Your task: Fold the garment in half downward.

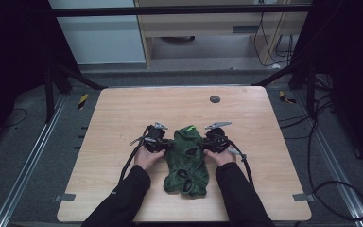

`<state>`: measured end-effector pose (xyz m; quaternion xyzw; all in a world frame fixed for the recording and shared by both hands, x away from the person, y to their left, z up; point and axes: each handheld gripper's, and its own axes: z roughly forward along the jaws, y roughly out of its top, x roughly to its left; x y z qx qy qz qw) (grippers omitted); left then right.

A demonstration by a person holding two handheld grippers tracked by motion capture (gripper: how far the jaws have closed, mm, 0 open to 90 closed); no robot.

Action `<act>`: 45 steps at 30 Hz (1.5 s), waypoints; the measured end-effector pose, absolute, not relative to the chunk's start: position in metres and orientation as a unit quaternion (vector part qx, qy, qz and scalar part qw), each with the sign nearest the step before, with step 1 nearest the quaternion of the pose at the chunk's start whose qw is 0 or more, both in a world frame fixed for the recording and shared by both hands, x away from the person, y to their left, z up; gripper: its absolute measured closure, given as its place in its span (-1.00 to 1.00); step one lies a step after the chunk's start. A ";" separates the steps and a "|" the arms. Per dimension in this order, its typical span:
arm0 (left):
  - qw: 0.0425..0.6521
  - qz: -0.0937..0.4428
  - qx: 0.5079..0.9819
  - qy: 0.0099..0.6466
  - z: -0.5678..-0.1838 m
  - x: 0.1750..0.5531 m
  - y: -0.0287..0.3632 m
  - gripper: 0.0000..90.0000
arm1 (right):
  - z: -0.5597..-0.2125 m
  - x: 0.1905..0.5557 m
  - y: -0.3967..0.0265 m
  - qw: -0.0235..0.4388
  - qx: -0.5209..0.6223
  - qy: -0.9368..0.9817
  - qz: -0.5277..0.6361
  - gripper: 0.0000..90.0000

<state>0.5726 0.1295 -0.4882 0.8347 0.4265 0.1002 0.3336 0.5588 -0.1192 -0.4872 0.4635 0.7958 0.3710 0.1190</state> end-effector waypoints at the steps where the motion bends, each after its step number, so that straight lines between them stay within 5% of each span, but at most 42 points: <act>1: 0.334 0.099 0.834 0.427 -0.488 0.572 0.129 0.56 | -0.487 0.559 -0.119 0.118 0.463 0.797 0.370 0.38; 14: 0.322 0.103 0.838 0.428 -0.486 0.569 0.123 0.84 | -0.488 0.561 -0.116 0.106 0.461 0.806 0.356 0.79; 45: 0.375 0.143 0.826 0.396 -0.436 0.556 0.126 0.85 | -0.454 0.552 -0.116 0.141 0.422 0.794 0.413 0.85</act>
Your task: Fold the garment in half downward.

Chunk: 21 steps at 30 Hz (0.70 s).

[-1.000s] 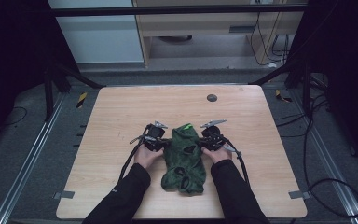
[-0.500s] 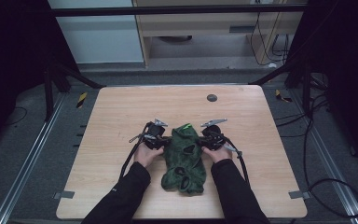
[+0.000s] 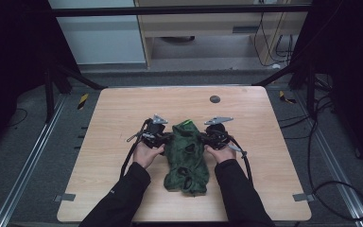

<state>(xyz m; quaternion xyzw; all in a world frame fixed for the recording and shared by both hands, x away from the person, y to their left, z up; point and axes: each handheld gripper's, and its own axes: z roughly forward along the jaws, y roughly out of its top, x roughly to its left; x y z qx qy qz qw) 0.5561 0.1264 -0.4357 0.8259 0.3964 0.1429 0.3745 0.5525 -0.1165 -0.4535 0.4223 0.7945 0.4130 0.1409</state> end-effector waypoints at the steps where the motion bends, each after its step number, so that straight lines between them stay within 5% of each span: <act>1: 0.381 0.145 0.824 0.392 -0.430 0.554 0.127 0.85 | -0.449 0.550 -0.117 0.146 0.416 0.795 0.416 0.85; 21: 0.399 0.158 0.833 0.349 -0.410 0.519 0.129 0.85 | -0.429 0.521 -0.128 0.166 0.362 0.804 0.442 0.84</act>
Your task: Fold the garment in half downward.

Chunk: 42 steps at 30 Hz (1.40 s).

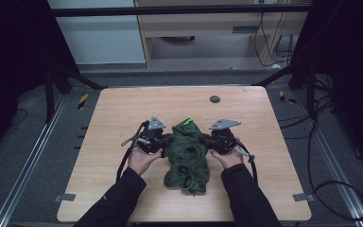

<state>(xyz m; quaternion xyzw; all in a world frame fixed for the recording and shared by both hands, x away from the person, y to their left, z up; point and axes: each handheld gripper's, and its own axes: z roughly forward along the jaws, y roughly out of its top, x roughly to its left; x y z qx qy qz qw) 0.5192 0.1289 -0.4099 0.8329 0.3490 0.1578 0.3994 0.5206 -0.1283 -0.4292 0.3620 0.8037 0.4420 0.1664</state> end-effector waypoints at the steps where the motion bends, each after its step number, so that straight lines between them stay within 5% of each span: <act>1: 0.399 0.158 0.833 0.349 -0.410 0.519 0.129 0.85 | -0.429 0.521 -0.128 0.166 0.362 0.804 0.442 0.84; 42: 0.379 0.130 0.861 0.314 -0.430 0.452 0.143 0.85 | -0.441 0.461 -0.133 0.133 0.318 0.814 0.467 0.82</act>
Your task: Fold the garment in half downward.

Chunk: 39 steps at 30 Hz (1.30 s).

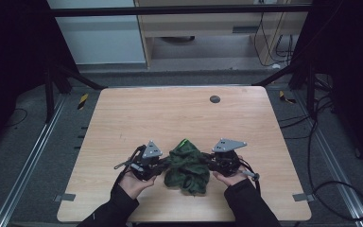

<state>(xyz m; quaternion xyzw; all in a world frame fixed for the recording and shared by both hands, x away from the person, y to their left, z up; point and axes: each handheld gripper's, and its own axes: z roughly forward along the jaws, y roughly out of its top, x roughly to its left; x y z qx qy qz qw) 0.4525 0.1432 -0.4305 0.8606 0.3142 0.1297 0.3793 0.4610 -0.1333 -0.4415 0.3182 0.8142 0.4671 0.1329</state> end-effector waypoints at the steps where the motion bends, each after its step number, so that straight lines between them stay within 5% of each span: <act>1: 0.380 0.128 0.861 0.314 -0.431 0.451 0.143 0.85 | -0.442 0.459 -0.133 0.131 0.317 0.815 0.468 0.82; 26: 0.345 0.088 0.886 0.298 -0.464 0.430 0.138 0.85 | -0.480 0.425 -0.144 0.077 0.338 0.825 0.445 0.74; 39: 0.345 0.078 0.888 0.293 -0.469 0.426 0.132 0.84 | -0.488 0.431 -0.143 0.092 0.350 0.834 0.417 0.75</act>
